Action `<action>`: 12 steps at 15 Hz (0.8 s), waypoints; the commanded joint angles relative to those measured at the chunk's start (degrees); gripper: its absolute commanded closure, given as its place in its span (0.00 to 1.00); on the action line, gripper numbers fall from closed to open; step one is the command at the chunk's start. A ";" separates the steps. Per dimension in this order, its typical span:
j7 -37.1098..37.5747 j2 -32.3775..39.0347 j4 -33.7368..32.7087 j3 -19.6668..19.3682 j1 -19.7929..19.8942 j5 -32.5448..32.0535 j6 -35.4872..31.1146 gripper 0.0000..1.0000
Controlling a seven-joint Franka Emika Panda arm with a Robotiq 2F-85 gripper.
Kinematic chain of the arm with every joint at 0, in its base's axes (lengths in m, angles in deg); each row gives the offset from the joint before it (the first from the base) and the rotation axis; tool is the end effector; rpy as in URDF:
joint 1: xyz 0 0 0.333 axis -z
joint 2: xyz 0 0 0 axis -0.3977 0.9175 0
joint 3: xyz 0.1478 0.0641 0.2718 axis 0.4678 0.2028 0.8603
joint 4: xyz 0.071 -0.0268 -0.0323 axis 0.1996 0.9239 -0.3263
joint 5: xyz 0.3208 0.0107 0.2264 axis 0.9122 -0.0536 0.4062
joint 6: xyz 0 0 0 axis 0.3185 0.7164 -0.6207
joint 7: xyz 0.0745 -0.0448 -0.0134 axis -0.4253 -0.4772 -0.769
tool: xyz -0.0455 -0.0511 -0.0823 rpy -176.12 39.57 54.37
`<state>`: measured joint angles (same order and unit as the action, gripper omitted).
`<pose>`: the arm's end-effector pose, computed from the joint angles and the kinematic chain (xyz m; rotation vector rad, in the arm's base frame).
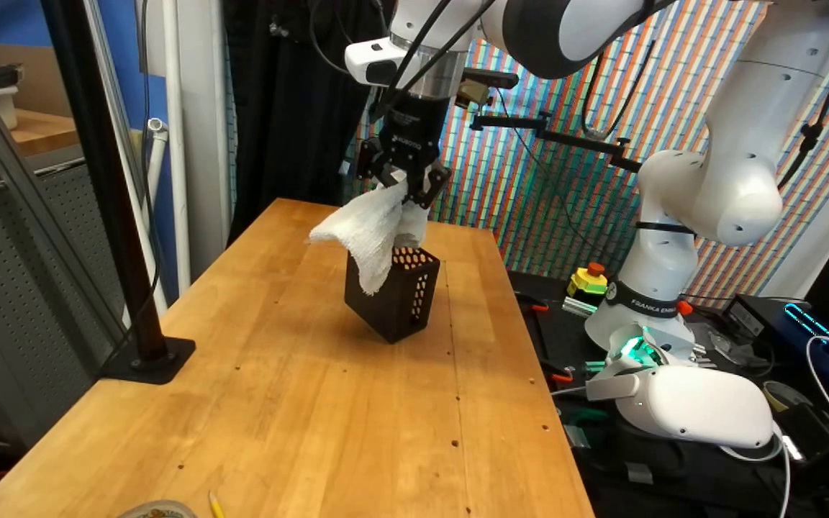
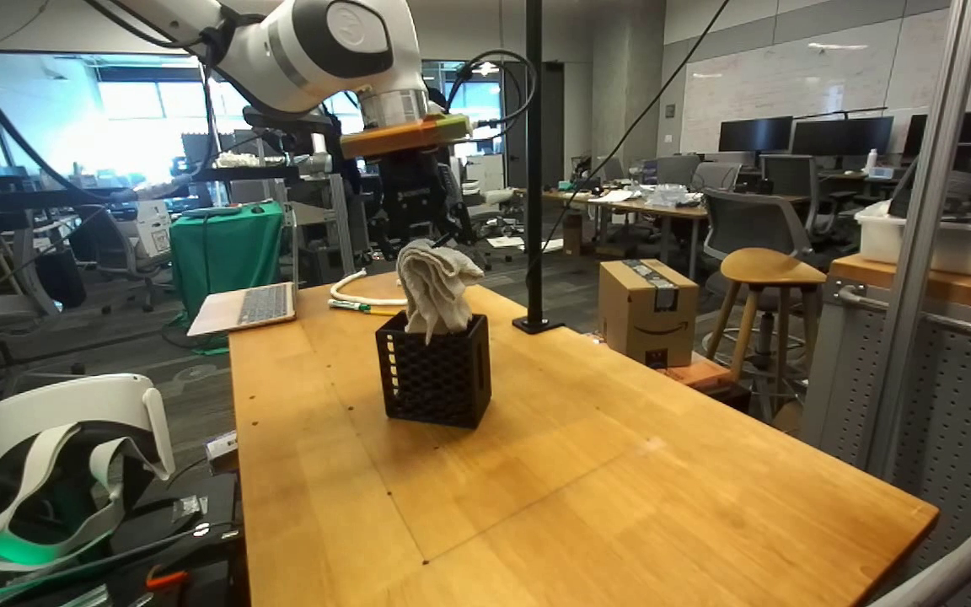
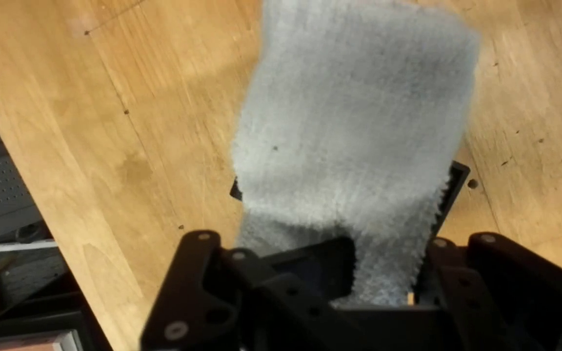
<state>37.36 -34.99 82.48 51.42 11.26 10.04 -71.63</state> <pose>0.4852 0.2041 0.4402 2.3682 1.7519 -0.0280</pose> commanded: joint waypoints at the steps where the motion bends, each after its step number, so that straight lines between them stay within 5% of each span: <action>1: 1.14 -0.26 0.23 -1.10 0.96 -1.46 1.00 0.97; 12: -0.77 3.70 3.68 2.55 -2.40 0.17 1.67 0.97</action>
<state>37.44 -31.97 86.34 53.20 9.65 9.93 -70.88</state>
